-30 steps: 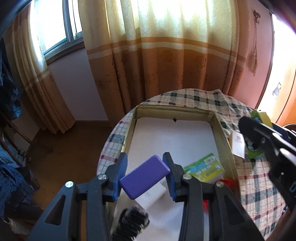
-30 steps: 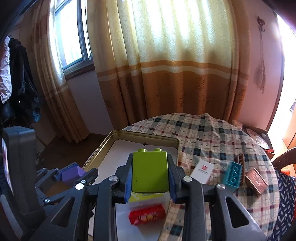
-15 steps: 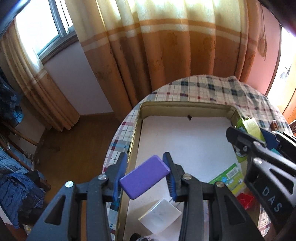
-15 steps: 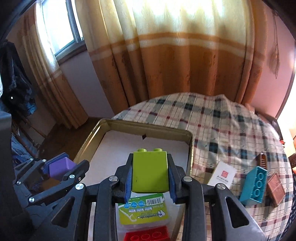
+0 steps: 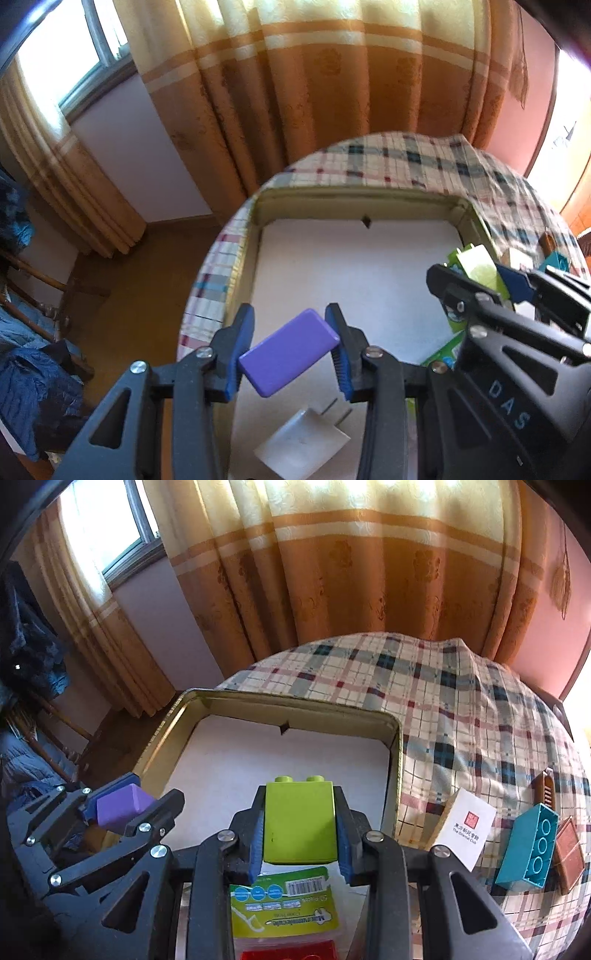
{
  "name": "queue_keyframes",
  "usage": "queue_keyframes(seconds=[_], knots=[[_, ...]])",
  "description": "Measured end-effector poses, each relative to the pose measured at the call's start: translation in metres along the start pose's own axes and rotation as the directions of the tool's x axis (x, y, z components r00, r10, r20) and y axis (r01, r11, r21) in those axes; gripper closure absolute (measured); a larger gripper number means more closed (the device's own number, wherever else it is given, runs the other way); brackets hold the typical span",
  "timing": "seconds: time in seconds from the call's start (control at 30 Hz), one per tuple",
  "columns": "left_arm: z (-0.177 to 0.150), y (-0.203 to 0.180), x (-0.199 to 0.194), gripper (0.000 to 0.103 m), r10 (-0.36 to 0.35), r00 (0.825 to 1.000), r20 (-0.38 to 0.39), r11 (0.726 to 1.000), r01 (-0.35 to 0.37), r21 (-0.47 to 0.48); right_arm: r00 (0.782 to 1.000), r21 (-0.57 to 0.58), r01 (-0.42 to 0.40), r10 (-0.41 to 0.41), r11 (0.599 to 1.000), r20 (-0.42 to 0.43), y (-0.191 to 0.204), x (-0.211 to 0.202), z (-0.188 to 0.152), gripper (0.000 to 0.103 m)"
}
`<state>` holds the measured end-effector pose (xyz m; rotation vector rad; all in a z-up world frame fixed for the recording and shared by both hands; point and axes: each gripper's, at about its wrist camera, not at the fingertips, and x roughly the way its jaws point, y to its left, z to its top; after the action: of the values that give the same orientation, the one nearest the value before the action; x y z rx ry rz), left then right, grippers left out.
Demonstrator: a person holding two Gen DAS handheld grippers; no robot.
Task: Organize rigid objects
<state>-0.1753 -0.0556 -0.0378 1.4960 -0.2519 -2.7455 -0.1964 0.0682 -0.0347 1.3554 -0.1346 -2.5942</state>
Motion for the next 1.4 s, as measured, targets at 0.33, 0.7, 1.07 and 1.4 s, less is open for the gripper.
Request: queue_keyframes(seconds=[0.33,0.7,1.07,1.4], knots=[[-0.008,-0.007,-0.009,0.014,-0.015,1.000,0.009,1.000,0.015,-0.007,0.982,0.061,-0.187,0.186,0.980,0.021,-0.003,-0.011,-0.006,0.026],[-0.020,-0.013,-0.042,0.001,-0.005,0.996,0.091,1.000,0.003,0.018,0.975,0.132,-0.188,0.168,0.973,0.146,-0.017,-0.061,-0.032,0.023],[-0.055,-0.035,-0.067,0.001,-0.068,0.985,0.161,0.997,0.073,-0.021,0.941,0.161,-0.065,0.007,0.985,0.337,-0.037,-0.128,-0.078,0.023],[-0.077,-0.062,-0.090,0.001,-0.127,0.970,0.209,0.991,0.130,-0.003,0.908,0.190,0.016,-0.094,0.982,0.408,-0.054,-0.167,-0.110,0.023]])
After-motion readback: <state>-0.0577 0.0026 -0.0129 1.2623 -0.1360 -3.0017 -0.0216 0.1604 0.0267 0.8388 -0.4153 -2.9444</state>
